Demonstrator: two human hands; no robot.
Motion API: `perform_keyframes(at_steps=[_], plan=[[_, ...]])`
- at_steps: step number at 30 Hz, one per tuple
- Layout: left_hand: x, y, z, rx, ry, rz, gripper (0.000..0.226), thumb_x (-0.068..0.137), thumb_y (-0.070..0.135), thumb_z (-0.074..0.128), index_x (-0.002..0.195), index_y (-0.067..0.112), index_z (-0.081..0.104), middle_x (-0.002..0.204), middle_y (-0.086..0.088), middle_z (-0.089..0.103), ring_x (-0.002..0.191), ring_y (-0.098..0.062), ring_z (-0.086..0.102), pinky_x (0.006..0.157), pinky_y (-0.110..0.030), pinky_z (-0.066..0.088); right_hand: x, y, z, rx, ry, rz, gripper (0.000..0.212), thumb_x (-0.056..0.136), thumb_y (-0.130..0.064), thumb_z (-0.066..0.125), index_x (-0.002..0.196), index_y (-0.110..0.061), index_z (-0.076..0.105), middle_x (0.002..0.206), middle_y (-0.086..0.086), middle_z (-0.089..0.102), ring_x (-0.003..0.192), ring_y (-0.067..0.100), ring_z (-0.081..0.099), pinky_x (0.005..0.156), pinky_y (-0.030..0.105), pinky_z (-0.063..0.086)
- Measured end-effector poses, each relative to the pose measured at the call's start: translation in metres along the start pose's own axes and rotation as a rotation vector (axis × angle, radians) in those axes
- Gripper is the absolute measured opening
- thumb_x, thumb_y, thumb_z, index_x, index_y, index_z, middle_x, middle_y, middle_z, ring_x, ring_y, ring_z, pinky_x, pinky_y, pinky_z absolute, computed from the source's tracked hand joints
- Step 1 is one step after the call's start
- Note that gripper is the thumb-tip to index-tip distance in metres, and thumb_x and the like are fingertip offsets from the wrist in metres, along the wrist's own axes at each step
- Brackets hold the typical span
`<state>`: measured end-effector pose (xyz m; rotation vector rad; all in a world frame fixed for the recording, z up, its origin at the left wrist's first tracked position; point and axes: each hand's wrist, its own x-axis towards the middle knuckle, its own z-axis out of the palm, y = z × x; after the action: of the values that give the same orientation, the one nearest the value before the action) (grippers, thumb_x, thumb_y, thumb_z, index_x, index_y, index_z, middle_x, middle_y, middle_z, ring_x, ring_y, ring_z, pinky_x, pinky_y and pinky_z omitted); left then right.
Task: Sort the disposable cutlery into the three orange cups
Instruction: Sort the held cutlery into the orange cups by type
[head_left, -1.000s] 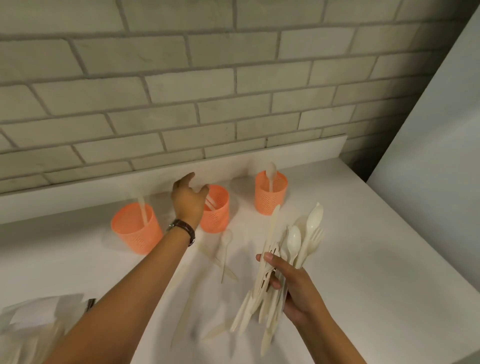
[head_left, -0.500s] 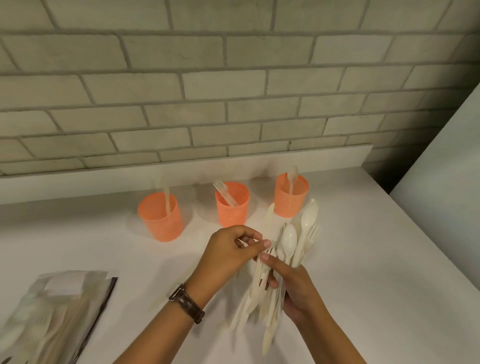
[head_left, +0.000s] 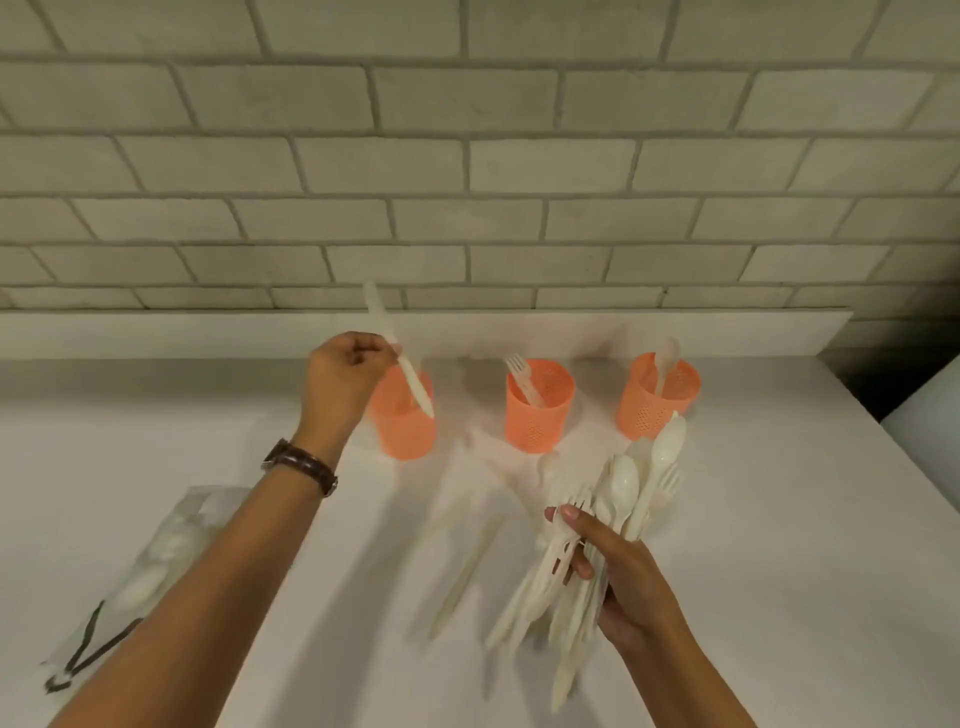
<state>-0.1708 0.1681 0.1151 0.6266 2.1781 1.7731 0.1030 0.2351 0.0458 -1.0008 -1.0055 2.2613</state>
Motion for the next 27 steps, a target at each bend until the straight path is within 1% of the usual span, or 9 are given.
perform_keyframes(at_steps=[3, 6, 8, 11, 15, 19, 22, 25, 27], plan=[[0.031, -0.022, -0.012, 0.069, 0.124, 0.007, 0.01, 0.077, 0.015, 0.072, 0.081, 0.008, 0.066, 0.075, -0.006, 0.066, 0.073, -0.019, 0.062, 0.07, -0.025, 0.049, 0.0, 0.003, 0.001, -0.009, -0.019, 0.005, 0.049, 0.059, -0.022, 0.078, 0.096, 0.008, 0.067, 0.041, 0.0, 0.038, 0.043, 0.012, 0.035, 0.049, 0.025, 0.039], [0.041, -0.045, -0.008, 0.112, 0.129, -0.025, 0.007, 0.08, 0.015, 0.069, 0.08, 0.009, 0.064, 0.078, -0.004, 0.065, 0.077, -0.02, 0.06, 0.064, -0.02, 0.044, 0.0, 0.004, 0.003, -0.015, -0.023, -0.007, 0.065, 0.049, -0.028, 0.081, 0.1, 0.01, 0.064, 0.042, -0.001, 0.042, 0.043, 0.012, 0.033, 0.047, 0.024, 0.039], [0.043, -0.06, -0.001, 0.216, 0.07, -0.063, 0.005, 0.081, 0.014, 0.067, 0.082, 0.009, 0.066, 0.086, -0.005, 0.067, 0.081, -0.019, 0.06, 0.065, -0.02, 0.044, 0.002, 0.004, 0.003, -0.011, -0.013, -0.01, 0.067, 0.053, -0.025, 0.079, 0.106, 0.012, 0.061, 0.044, -0.003, 0.048, 0.043, 0.012, 0.033, 0.046, 0.024, 0.04], [0.042, -0.077, 0.002, 0.275, 0.041, -0.125, 0.026, 0.077, 0.02, 0.072, 0.099, 0.007, 0.068, 0.099, -0.006, 0.066, 0.089, -0.018, 0.059, 0.077, -0.024, 0.042, 0.002, 0.003, 0.003, 0.005, 0.002, -0.001, 0.06, 0.065, -0.019, 0.072, 0.112, 0.016, 0.057, 0.046, -0.005, 0.053, 0.044, 0.011, 0.032, 0.048, 0.024, 0.04], [0.016, -0.067, 0.007, 0.288, 0.113, -0.012, 0.035, 0.078, 0.022, 0.072, 0.109, 0.011, 0.061, 0.103, -0.009, 0.058, 0.087, -0.018, 0.052, 0.075, -0.024, 0.039, 0.003, 0.001, 0.003, 0.022, 0.029, 0.014, 0.049, 0.07, -0.013, 0.076, 0.109, 0.013, 0.06, 0.043, -0.002, 0.047, 0.041, 0.01, 0.033, 0.052, 0.025, 0.041], [-0.063, -0.033, 0.029, 0.19, -0.22, 0.033, 0.009, 0.081, 0.025, 0.068, 0.082, 0.017, 0.066, 0.077, 0.005, 0.062, 0.067, -0.011, 0.052, 0.061, -0.015, 0.038, 0.003, 0.0, 0.003, 0.047, 0.039, -0.001, 0.041, 0.071, -0.014, 0.076, 0.103, 0.009, 0.064, 0.043, 0.002, 0.037, 0.041, 0.011, 0.036, 0.052, 0.026, 0.043], [-0.121, -0.018, 0.043, 0.17, -0.561, 0.004, 0.015, 0.073, 0.035, 0.075, 0.07, 0.022, 0.068, 0.069, 0.009, 0.067, 0.056, -0.004, 0.049, 0.057, -0.011, 0.039, 0.004, -0.001, 0.003, 0.063, 0.04, -0.018, 0.039, 0.069, -0.019, 0.075, 0.098, 0.007, 0.067, 0.043, 0.002, 0.035, 0.047, 0.016, 0.039, 0.055, 0.029, 0.046], [-0.148, -0.02, 0.053, 0.166, -0.635, -0.056, 0.018, 0.066, 0.035, 0.081, 0.074, 0.025, 0.069, 0.067, 0.009, 0.066, 0.055, -0.002, 0.053, 0.06, -0.015, 0.045, 0.002, -0.002, 0.003, 0.084, 0.027, -0.026, 0.035, 0.069, -0.021, 0.077, 0.093, 0.003, 0.071, 0.043, 0.003, 0.035, 0.052, 0.021, 0.047, 0.066, 0.037, 0.051], [-0.152, -0.02, 0.057, 0.152, -0.606, -0.114, 0.015, 0.067, 0.027, 0.081, 0.076, 0.025, 0.07, 0.063, 0.009, 0.064, 0.056, -0.002, 0.055, 0.062, -0.017, 0.047, -0.002, -0.004, 0.003, 0.074, 0.03, -0.034, 0.038, 0.072, -0.021, 0.076, 0.098, 0.006, 0.068, 0.042, 0.003, 0.035, 0.051, 0.02, 0.052, 0.062, 0.034, 0.053]])
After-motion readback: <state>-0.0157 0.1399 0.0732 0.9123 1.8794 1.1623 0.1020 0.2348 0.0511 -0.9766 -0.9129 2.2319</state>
